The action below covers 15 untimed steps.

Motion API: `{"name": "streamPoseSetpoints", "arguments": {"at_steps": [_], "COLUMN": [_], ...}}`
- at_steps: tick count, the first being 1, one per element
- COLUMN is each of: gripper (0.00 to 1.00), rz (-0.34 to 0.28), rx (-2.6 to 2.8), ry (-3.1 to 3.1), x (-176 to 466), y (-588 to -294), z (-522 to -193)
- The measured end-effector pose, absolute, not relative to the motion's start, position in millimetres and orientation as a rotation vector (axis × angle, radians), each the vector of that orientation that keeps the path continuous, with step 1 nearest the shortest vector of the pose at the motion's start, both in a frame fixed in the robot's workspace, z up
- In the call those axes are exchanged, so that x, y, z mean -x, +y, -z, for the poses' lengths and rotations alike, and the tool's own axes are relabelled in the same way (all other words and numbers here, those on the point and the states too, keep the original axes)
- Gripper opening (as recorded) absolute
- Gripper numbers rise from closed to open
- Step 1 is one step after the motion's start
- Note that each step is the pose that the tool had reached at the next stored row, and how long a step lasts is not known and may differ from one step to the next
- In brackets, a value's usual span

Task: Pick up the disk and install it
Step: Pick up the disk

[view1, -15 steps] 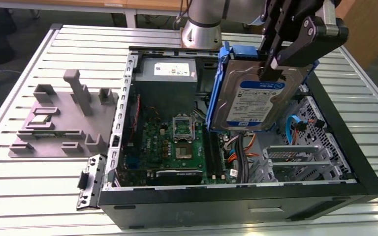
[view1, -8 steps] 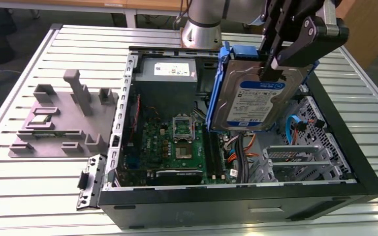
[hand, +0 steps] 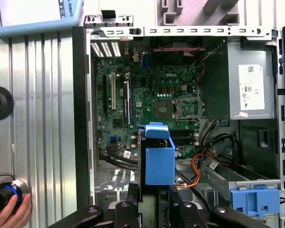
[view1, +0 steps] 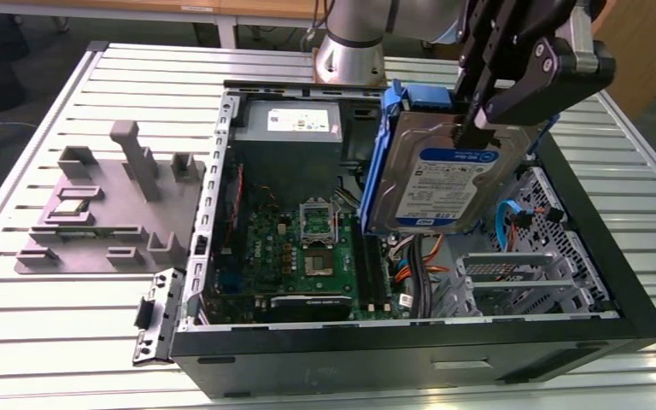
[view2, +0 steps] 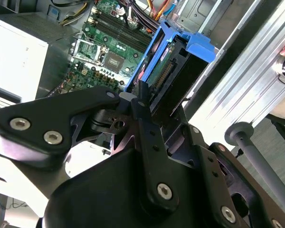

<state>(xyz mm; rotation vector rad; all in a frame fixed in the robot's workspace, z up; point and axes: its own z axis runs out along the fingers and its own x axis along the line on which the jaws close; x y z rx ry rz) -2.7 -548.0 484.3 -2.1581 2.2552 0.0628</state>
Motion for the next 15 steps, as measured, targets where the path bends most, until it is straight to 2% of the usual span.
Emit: {"name": "streamPoseSetpoints", "arguments": {"at_steps": [15], "gripper": [0.35], "rz": [-0.063], "rx": [2.158], "ry": [2.255], "x": [0.5], "y": [-573.1], "z": [-484.0]}}
